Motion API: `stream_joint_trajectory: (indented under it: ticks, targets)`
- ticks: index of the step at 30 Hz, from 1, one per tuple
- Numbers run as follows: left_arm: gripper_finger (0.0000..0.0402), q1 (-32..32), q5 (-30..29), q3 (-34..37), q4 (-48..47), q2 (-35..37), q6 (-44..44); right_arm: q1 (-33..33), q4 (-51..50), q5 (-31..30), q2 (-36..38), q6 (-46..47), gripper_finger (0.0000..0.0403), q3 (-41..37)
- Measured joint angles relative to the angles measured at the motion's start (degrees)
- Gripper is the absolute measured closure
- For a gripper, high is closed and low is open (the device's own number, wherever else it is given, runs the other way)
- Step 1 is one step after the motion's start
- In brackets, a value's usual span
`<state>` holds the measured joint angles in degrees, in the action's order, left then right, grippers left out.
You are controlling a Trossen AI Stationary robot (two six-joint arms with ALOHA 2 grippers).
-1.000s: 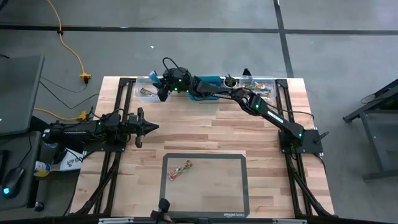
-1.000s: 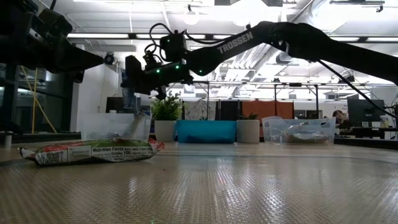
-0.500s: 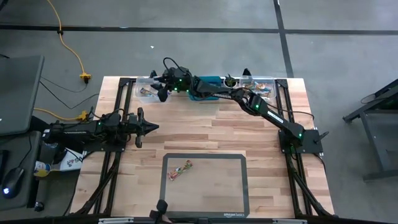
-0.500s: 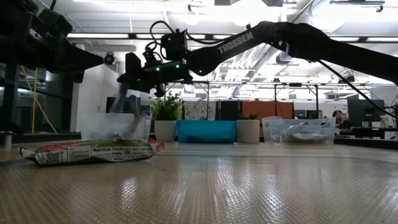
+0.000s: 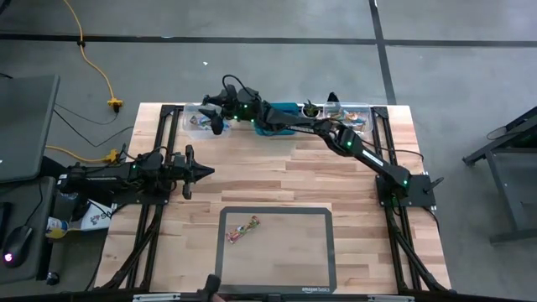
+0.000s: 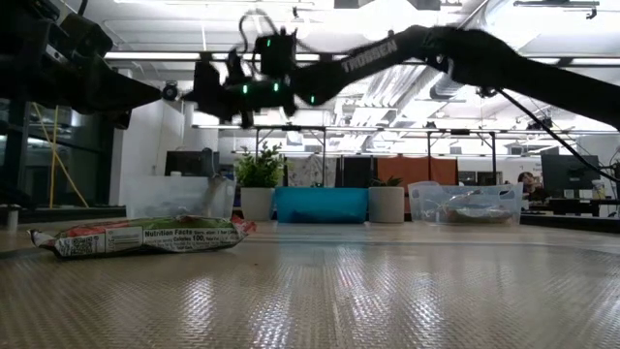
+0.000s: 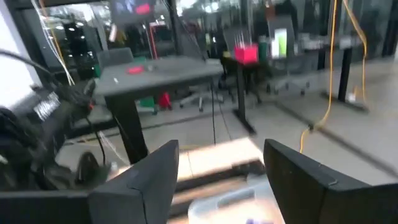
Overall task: Pick and place Granola Bars by type
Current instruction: Put the red granola bar into the blue bin
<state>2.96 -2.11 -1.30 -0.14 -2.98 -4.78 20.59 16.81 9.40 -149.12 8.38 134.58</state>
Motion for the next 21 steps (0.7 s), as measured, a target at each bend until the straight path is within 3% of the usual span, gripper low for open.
stream_joint_trajectory:
  ticks: [5, 11, 21]
  targets:
    - [0.0400, 0.0, 0.0, 0.0, 0.0, 0.0, 0.0, -1.5, -3.5, 0.3, 5.0, -7.1, 0.0184, 0.4]
    - [0.0400, 0.0, 0.0, 0.0, 0.0, 0.0, 0.0, -3.4, -9.9, 0.5, 12.7, -7.3, 0.0185, 0.4]
    - [0.0400, 0.0, 0.0, 0.0, 0.0, 0.0, 0.0, -7.3, -32.7, 5.2, 26.5, -6.4, 0.0185, 0.4]
